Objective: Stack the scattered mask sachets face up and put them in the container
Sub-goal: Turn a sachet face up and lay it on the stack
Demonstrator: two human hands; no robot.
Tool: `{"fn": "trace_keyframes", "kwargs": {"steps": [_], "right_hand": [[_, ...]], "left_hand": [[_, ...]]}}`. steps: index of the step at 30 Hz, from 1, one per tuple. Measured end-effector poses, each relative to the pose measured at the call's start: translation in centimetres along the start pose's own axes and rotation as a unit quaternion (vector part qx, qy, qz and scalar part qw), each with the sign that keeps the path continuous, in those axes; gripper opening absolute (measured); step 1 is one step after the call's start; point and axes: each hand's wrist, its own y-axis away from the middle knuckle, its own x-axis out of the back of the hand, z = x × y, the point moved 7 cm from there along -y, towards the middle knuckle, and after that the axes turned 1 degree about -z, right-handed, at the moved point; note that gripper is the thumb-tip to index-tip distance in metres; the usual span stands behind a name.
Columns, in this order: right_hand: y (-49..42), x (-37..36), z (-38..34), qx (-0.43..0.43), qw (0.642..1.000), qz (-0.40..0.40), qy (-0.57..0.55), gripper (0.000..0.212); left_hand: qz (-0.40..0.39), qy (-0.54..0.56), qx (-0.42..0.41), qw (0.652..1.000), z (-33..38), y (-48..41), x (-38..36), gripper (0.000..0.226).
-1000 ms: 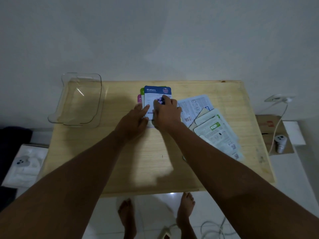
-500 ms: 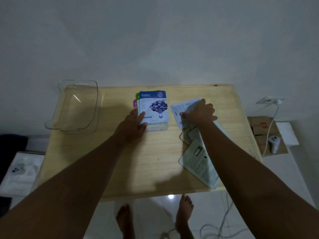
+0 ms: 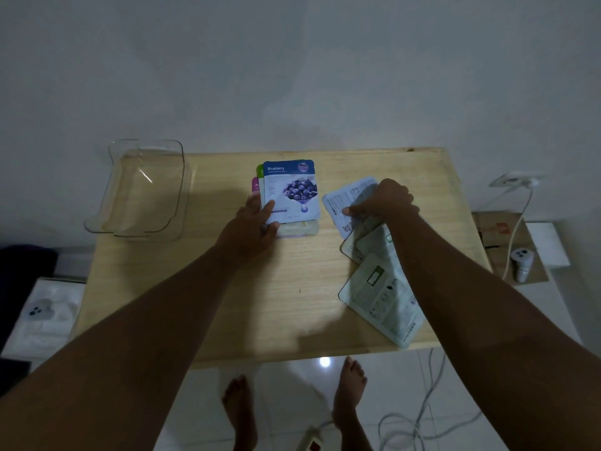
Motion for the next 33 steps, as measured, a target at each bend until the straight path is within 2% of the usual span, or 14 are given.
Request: {"fn": "trace_keyframes", "kwargs": {"steps": [3,4,7,8,9,12,15,20,22,25,27,29,31,33], "right_hand": [[0.7,0.6,-0.7,0.021,0.999,0.020,0.027,0.143],[1.4,1.0,-1.0,0.035,0.999,0.024,0.015,0.132],[3.5,3.1,-1.9,0.081,0.992,0.060,-0.071,0.041],[3.9,3.9,-2.1,0.098,0.988,0.085,-0.089,0.026],[4.2,4.8,-2.4,0.116,0.981,0.109,-0.107,0.021],[5.2,7.4,-4.7,0.186,0.961,0.147,-0.139,0.027],[6.0,9.7,-8.1,0.246,0.951,0.165,-0.082,0.030],[6.6,9.0,-13.0,0.251,0.956,0.148,0.042,0.004],[7.1,7.6,-14.9,0.261,0.956,0.123,0.050,0.005],[7.1,4.6,-17.3,0.253,0.965,0.067,0.010,0.030],[6.7,2.2,-18.3,0.249,0.965,0.016,-0.082,0.027],[6.9,0.4,-18.3,0.250,0.955,-0.019,-0.161,0.033],[7.3,-0.4,-17.2,0.269,0.949,0.002,-0.166,0.033],[7.7,-1.1,-15.8,0.317,0.944,0.049,-0.081,0.036]], "left_hand": [[-0.001,-0.002,-0.003,1.000,0.0,-0.1,0.0,0.064],[-0.001,-0.002,-0.003,1.000,0.0,-0.2,0.0,0.063],[-0.002,-0.004,-0.008,1.000,0.0,-0.2,0.0,0.064],[-0.004,-0.004,-0.007,1.000,0.0,-0.3,0.0,0.064],[-0.006,-0.004,-0.006,1.000,0.0,-0.3,-0.1,0.063],[-0.005,0.001,-0.006,1.000,0.1,-0.3,-0.1,0.061],[-0.008,0.001,-0.007,1.000,0.2,-0.3,0.0,0.061],[-0.015,-0.004,-0.004,1.000,0.2,-0.4,0.0,0.061],[-0.011,-0.001,-0.011,1.000,0.1,-0.3,0.0,0.061],[-0.004,-0.001,-0.021,1.000,0.0,-0.2,0.0,0.061],[0.000,0.000,-0.021,1.000,0.0,-0.1,0.1,0.061],[-0.001,0.001,-0.019,1.000,0.1,-0.1,0.1,0.060],[0.000,0.005,-0.021,1.000,0.1,0.0,0.2,0.059],[-0.002,0.017,-0.020,1.000,0.2,0.0,0.3,0.060]]}}
